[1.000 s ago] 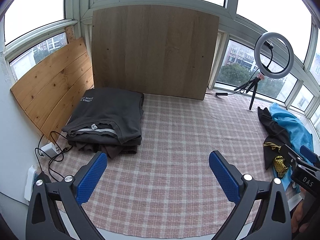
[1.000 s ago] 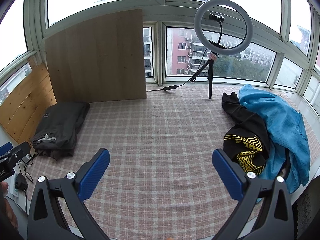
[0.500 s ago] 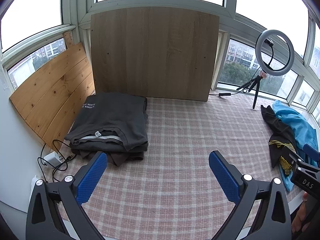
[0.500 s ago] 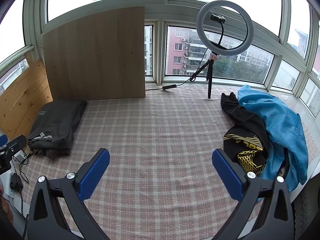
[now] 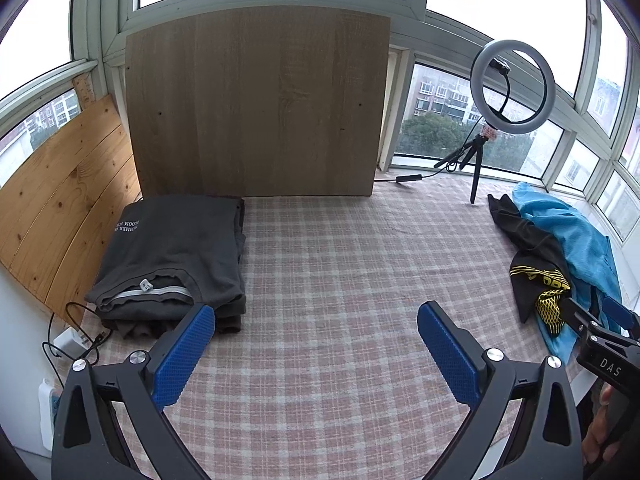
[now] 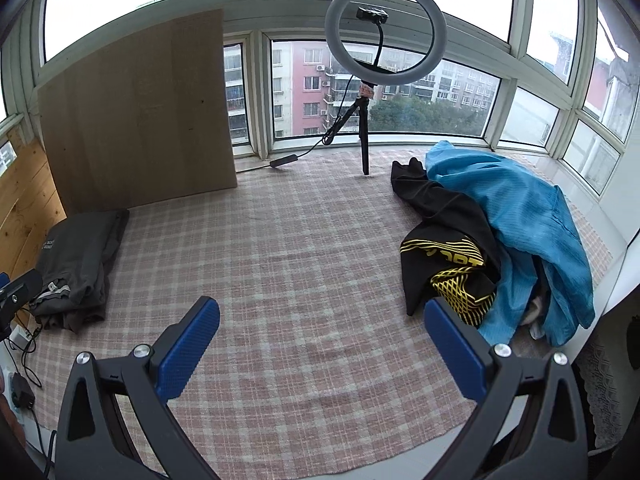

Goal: Fold clothes
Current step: 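Reach the right gripper into the clothes pile and grasp the black shorts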

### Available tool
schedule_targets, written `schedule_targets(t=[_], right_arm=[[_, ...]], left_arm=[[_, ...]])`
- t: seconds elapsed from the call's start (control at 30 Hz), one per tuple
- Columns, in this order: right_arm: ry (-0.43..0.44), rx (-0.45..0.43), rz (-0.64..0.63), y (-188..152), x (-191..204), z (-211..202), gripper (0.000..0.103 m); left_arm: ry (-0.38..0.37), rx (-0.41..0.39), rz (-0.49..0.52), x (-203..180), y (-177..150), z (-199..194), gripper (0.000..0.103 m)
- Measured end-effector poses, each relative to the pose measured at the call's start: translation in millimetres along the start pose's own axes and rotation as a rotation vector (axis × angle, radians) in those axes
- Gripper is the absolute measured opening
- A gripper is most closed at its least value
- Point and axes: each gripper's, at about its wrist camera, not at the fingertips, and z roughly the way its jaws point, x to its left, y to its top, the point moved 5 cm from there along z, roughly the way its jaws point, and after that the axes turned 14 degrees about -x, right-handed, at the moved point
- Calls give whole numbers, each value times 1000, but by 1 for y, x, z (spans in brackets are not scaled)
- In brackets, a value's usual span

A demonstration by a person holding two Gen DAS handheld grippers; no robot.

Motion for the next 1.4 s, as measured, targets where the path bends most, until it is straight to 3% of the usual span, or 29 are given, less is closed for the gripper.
schedule_targets(t=[0.37,0.6,0.67,0.7,0.73,0.8,0.93,1.17,1.2,1.23,1.27,1.33,1.4], right_arm=[[-80,-3,127,-16,-84,5,103],[-154,-2,125,-25,-175,37,101],[-148,27,139,-28,-200,58,94],[-142,43,149,-30,-213,70,82],[-124,73,167,-33,-223,84,62],[-67,150,215,-42,-240,117,50],[0,272,199,-56,-251,178,50],[94,315,71,-50,-239,237,52],[121,321,87,-50,-239,243,44],[150,316,117,-49,-241,244,23],[176,301,147,-47,-243,243,15],[215,265,194,-42,-247,239,6],[218,216,208,-31,-249,229,5]], left_arm=[[-58,-22,64,-42,10,14,102],[-17,-29,65,-62,19,26,102],[10,-32,59,-68,23,29,102],[24,-34,56,-72,26,31,102],[38,-36,53,-75,28,32,102],[70,-40,53,-82,32,35,102],[138,-41,46,-94,40,43,102],[199,-18,48,-99,43,52,102],[205,-15,49,-100,43,53,102],[212,-11,50,-100,43,54,102],[219,-7,52,-101,43,55,102],[228,-4,62,-102,44,57,102],[223,-12,77,-99,46,58,102]])
